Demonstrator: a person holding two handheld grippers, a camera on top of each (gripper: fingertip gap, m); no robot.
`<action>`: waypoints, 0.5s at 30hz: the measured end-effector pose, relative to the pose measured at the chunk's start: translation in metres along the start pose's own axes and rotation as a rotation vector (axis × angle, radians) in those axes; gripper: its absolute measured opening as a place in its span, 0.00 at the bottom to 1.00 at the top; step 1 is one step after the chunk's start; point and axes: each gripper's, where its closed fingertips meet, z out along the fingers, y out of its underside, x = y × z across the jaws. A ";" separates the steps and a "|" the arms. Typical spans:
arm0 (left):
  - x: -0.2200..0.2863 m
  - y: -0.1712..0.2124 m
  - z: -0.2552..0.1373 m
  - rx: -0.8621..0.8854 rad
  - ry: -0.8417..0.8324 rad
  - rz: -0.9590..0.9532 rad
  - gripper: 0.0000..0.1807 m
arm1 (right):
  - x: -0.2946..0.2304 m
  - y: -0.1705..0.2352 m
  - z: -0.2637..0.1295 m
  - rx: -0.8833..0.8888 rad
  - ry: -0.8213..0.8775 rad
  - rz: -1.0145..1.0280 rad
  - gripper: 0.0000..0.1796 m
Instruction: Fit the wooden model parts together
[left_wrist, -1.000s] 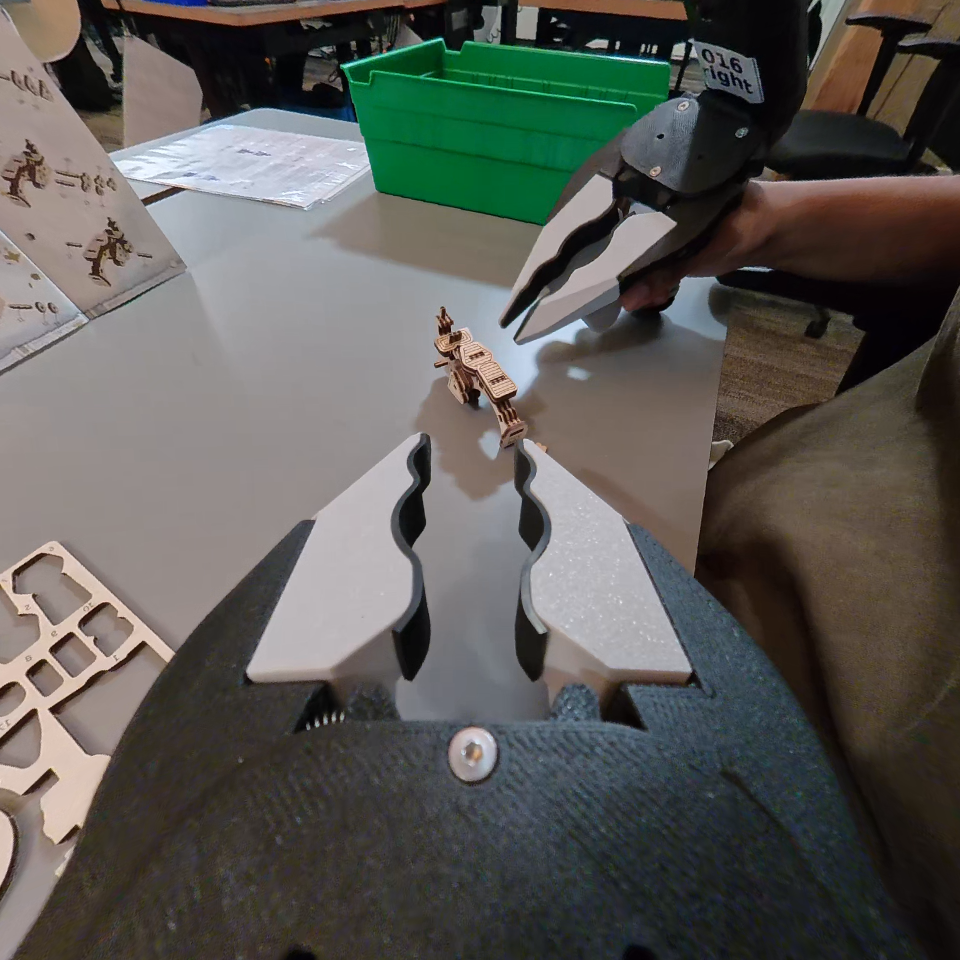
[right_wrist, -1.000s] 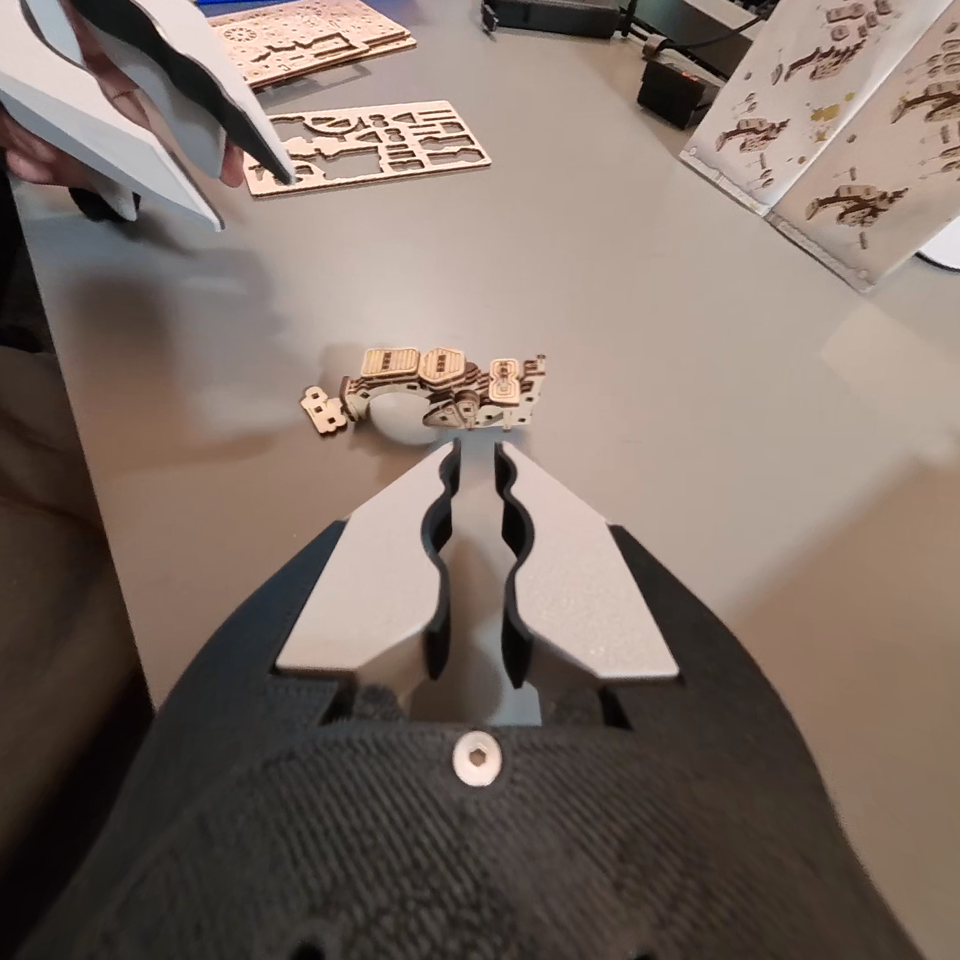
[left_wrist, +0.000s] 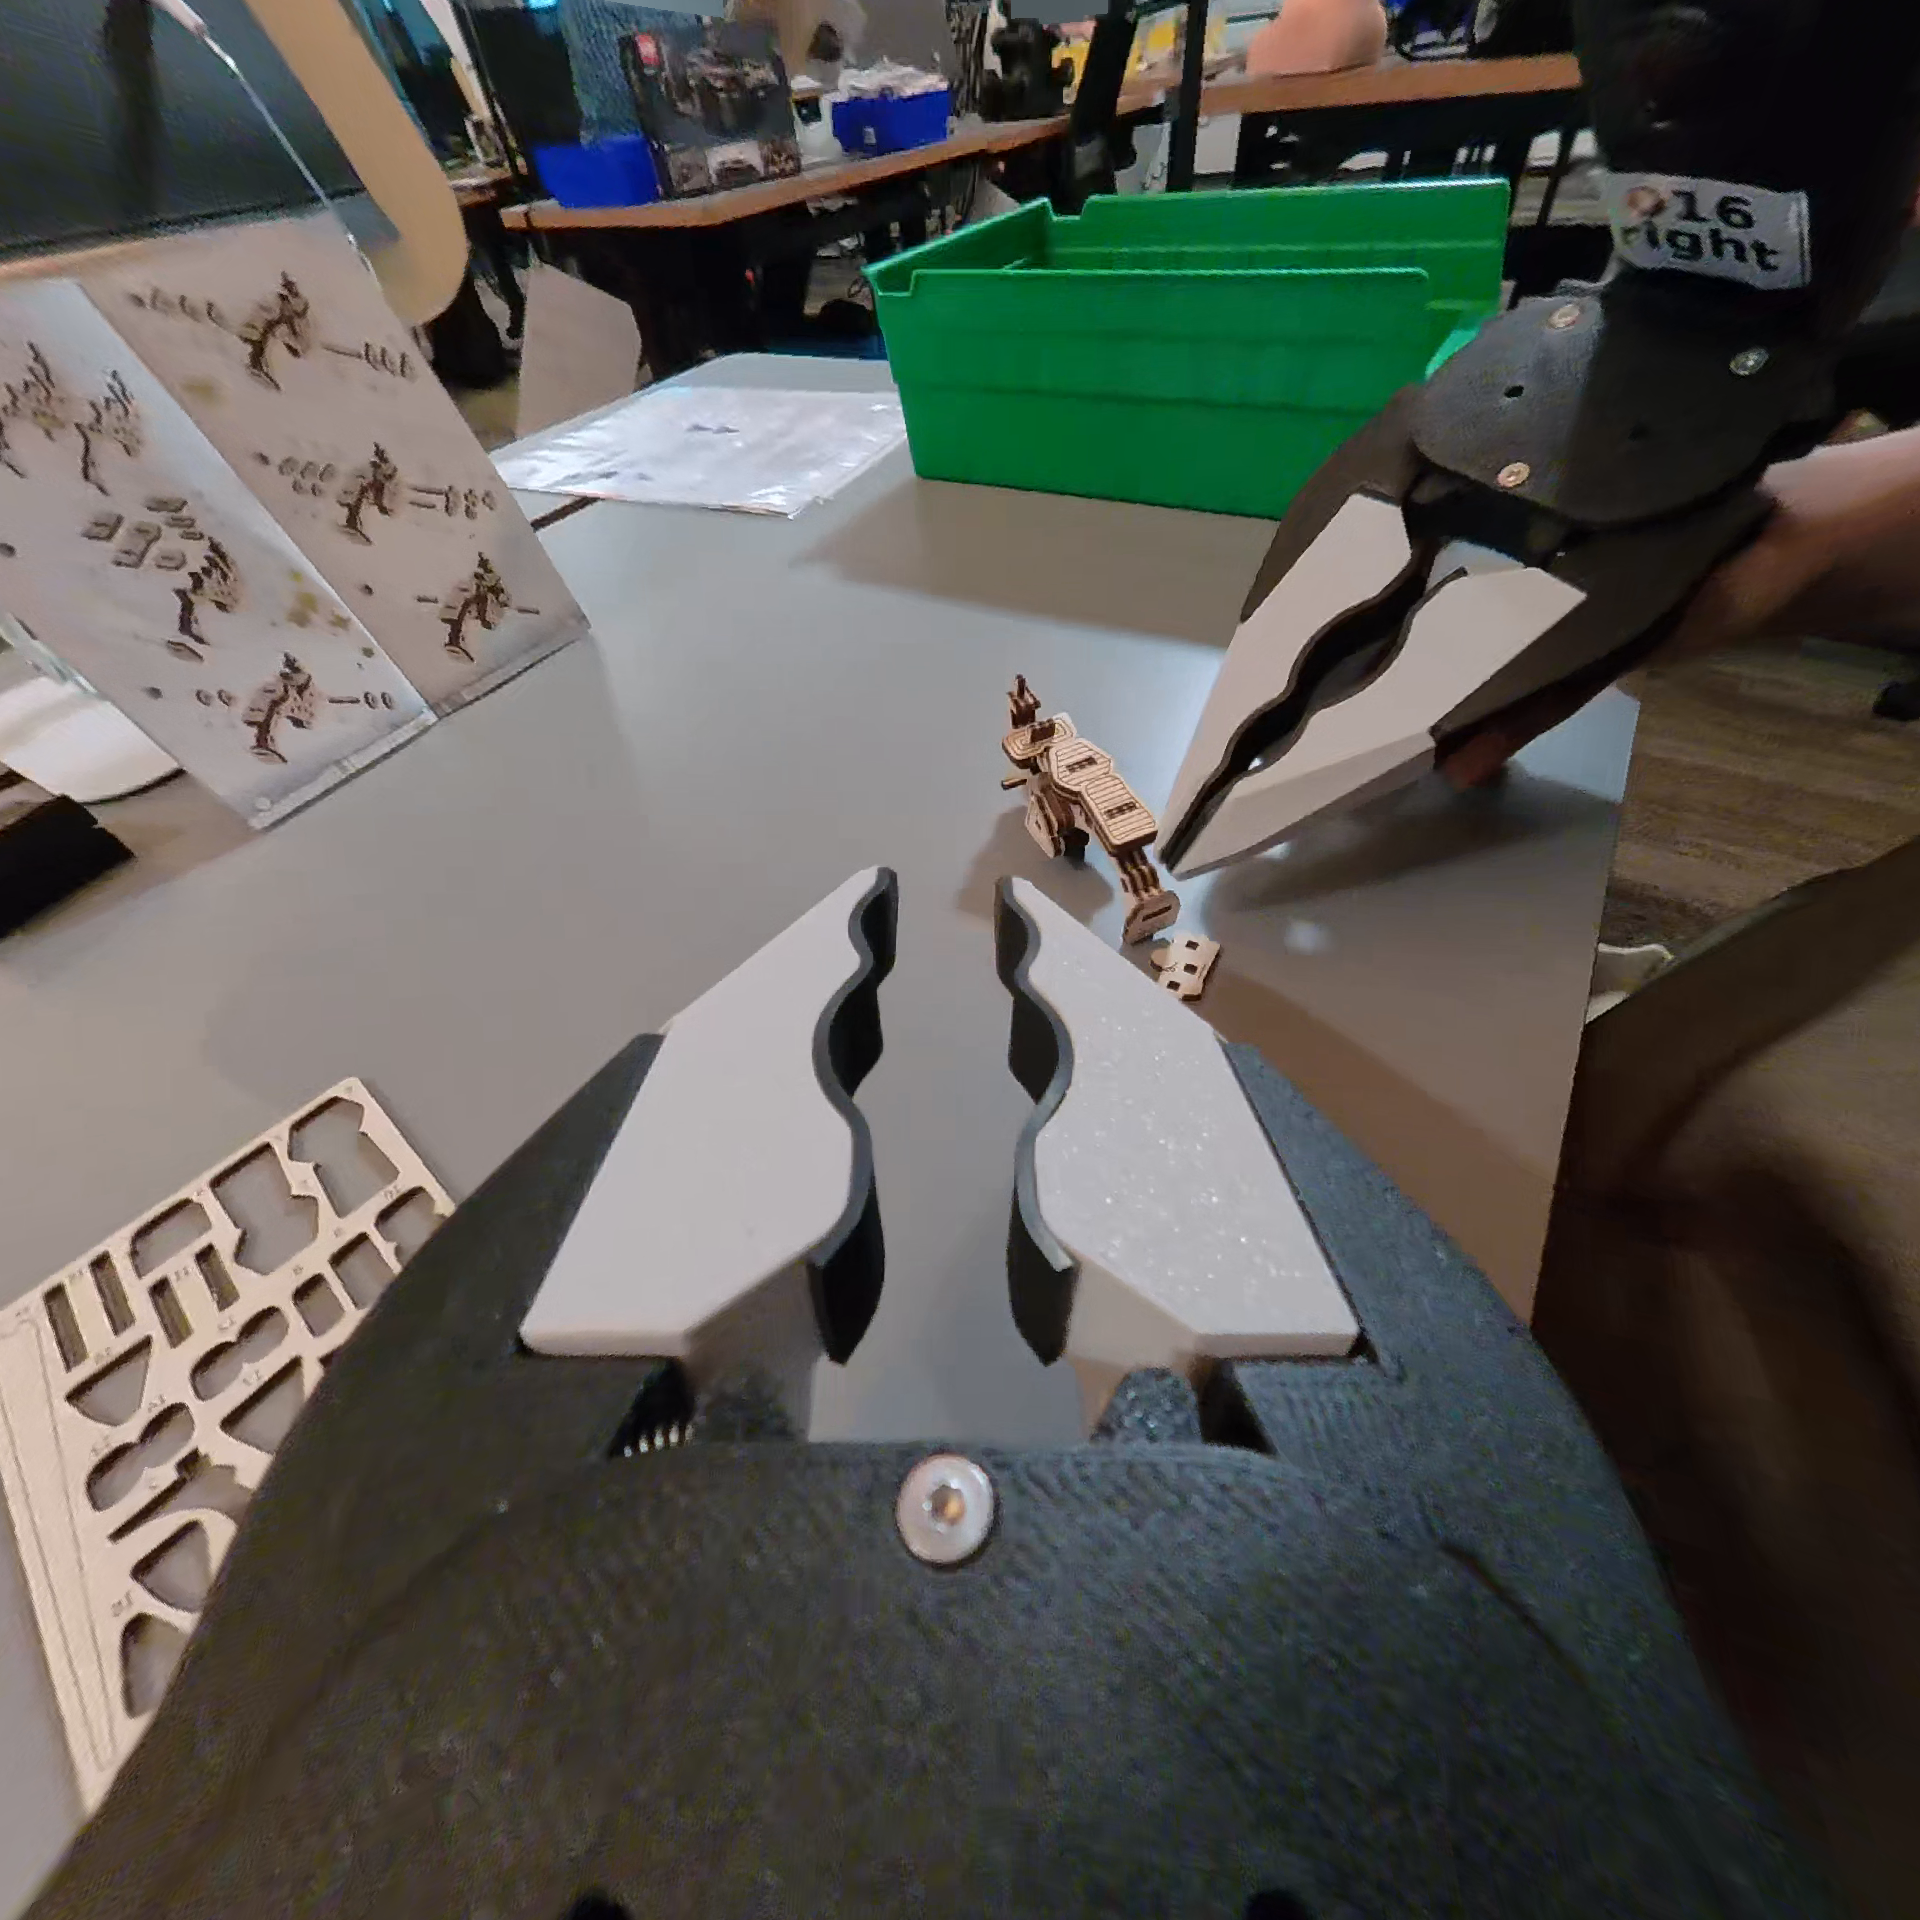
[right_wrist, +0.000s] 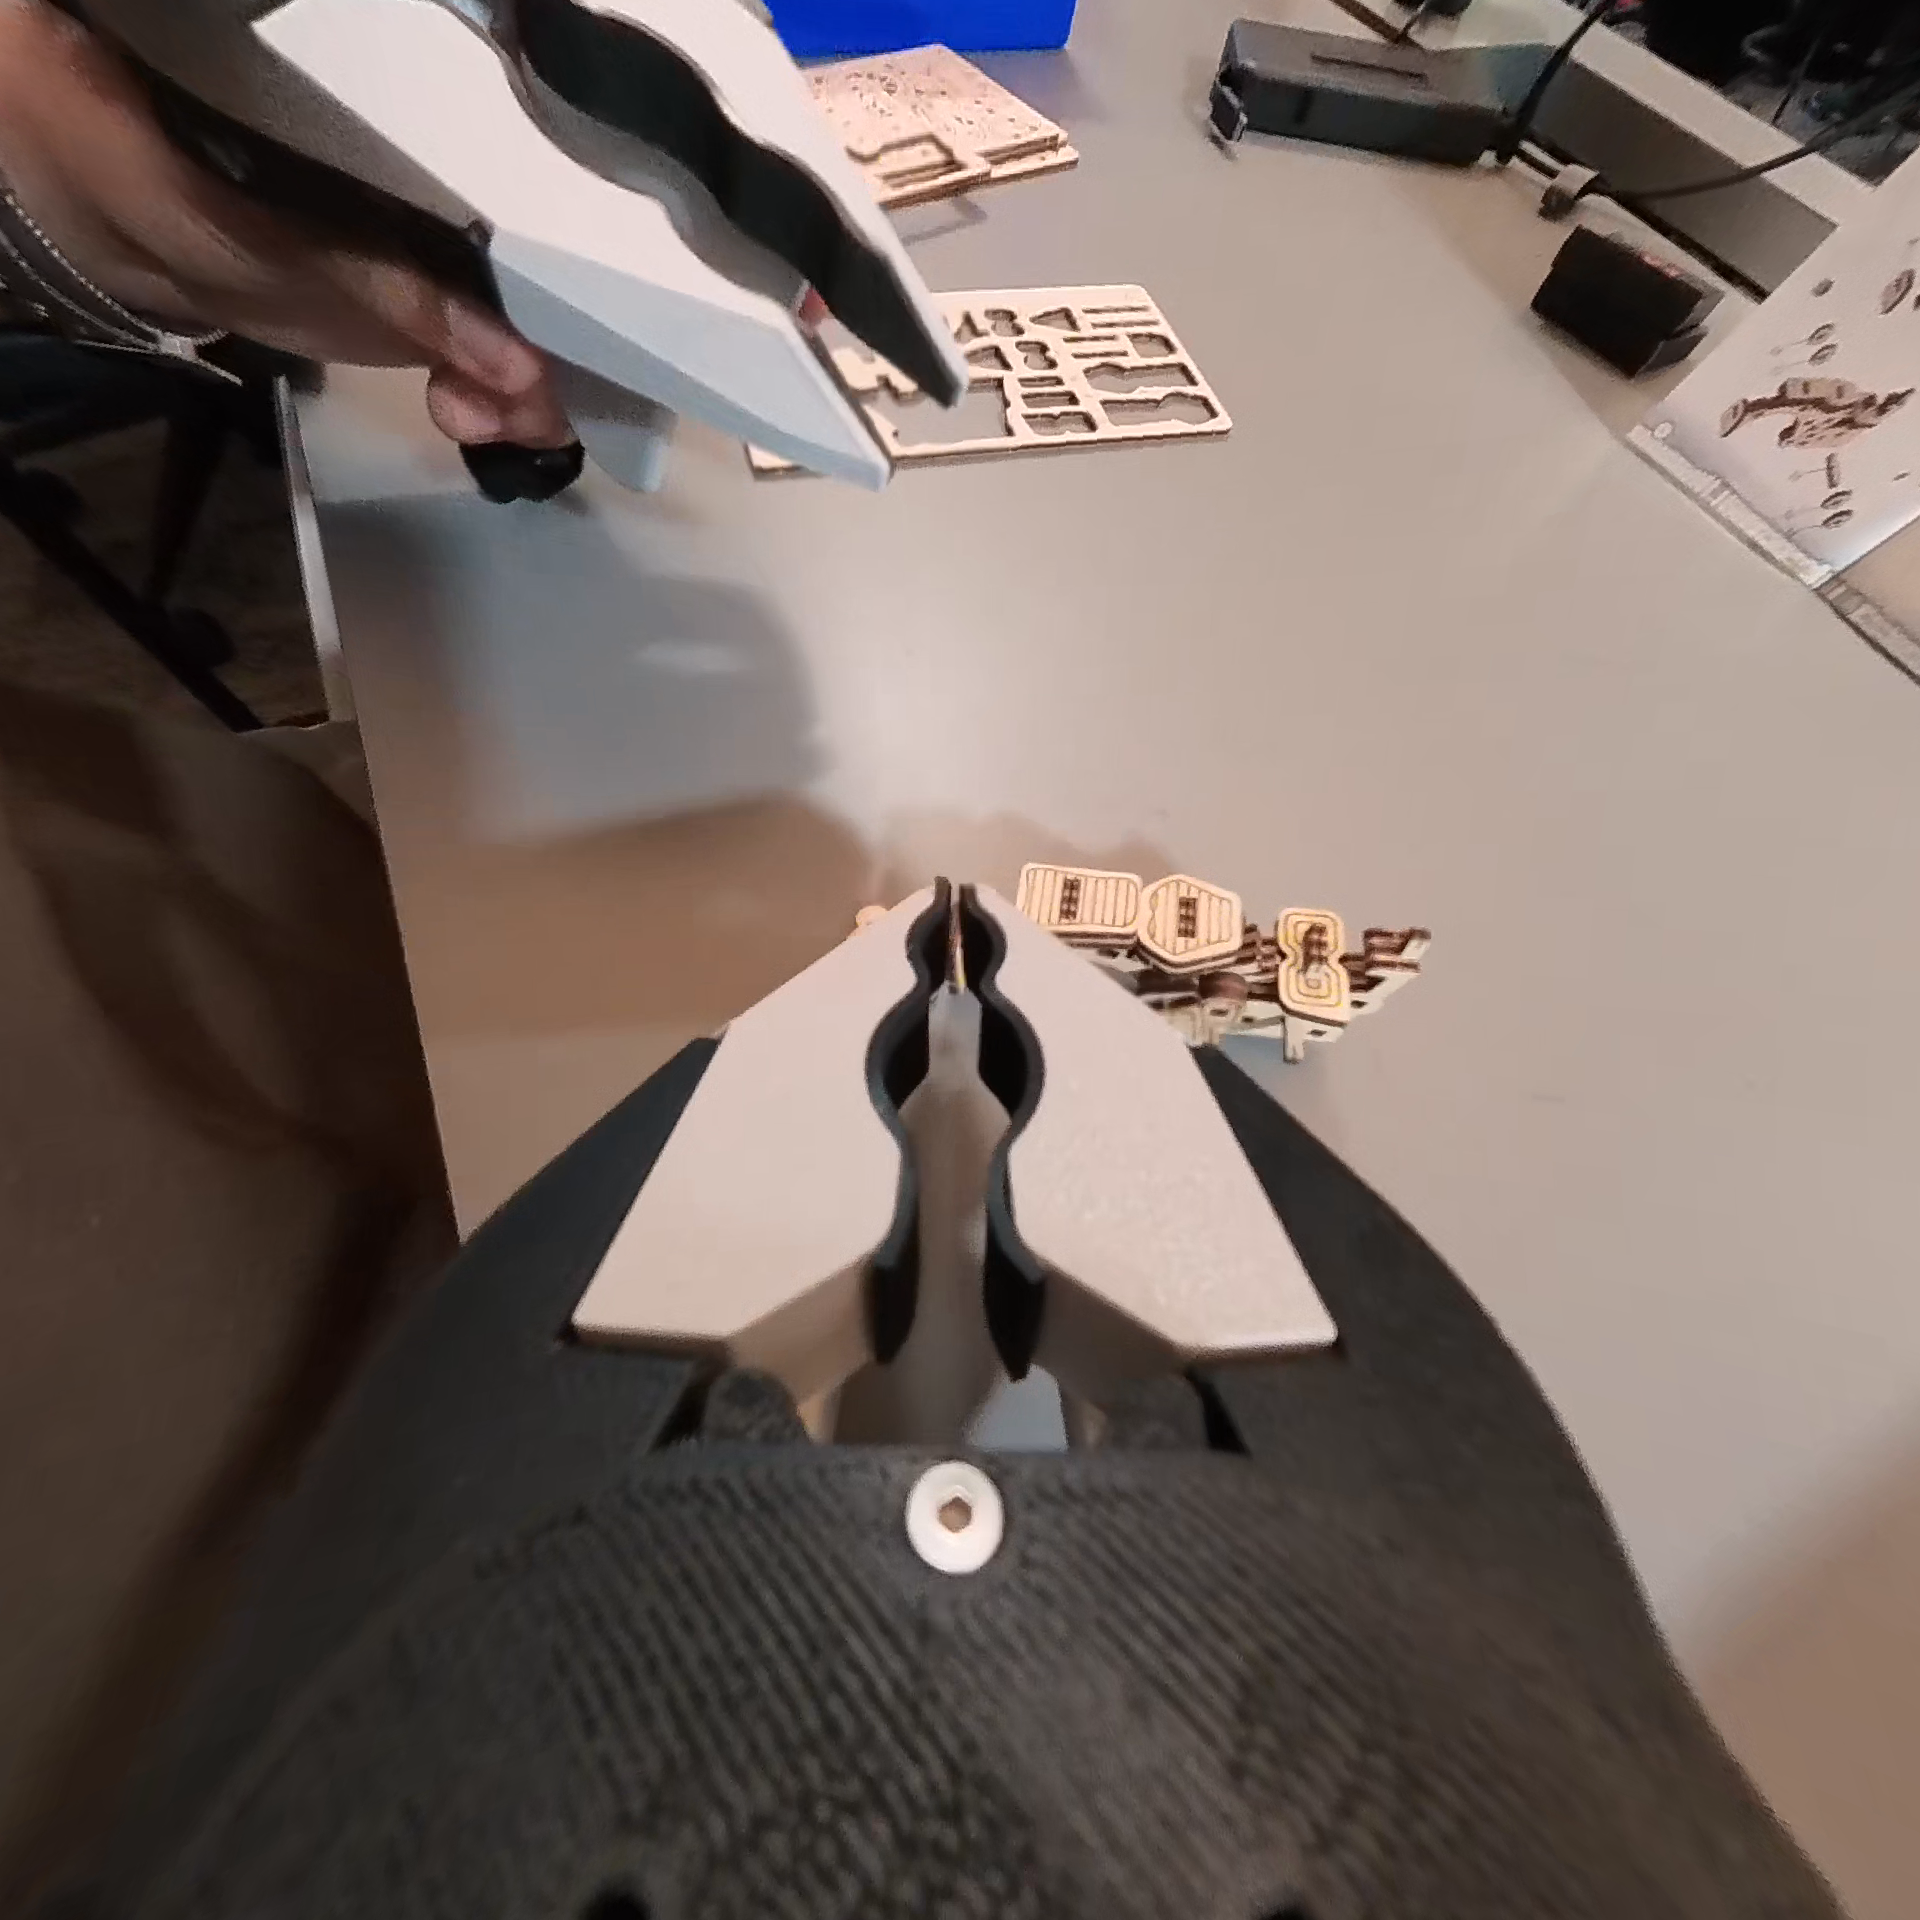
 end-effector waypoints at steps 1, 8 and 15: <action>0.000 0.001 0.000 -0.006 0.003 -0.016 0.09 | 0.001 -0.002 -0.002 0.017 0.006 -0.008 0.00; 0.003 -0.001 0.000 0.000 0.009 -0.050 0.10 | 0.021 -0.017 -0.031 0.157 0.079 0.056 0.01; 0.021 -0.018 0.003 0.071 0.072 -0.198 0.09 | 0.027 -0.027 -0.042 0.219 0.100 0.110 0.01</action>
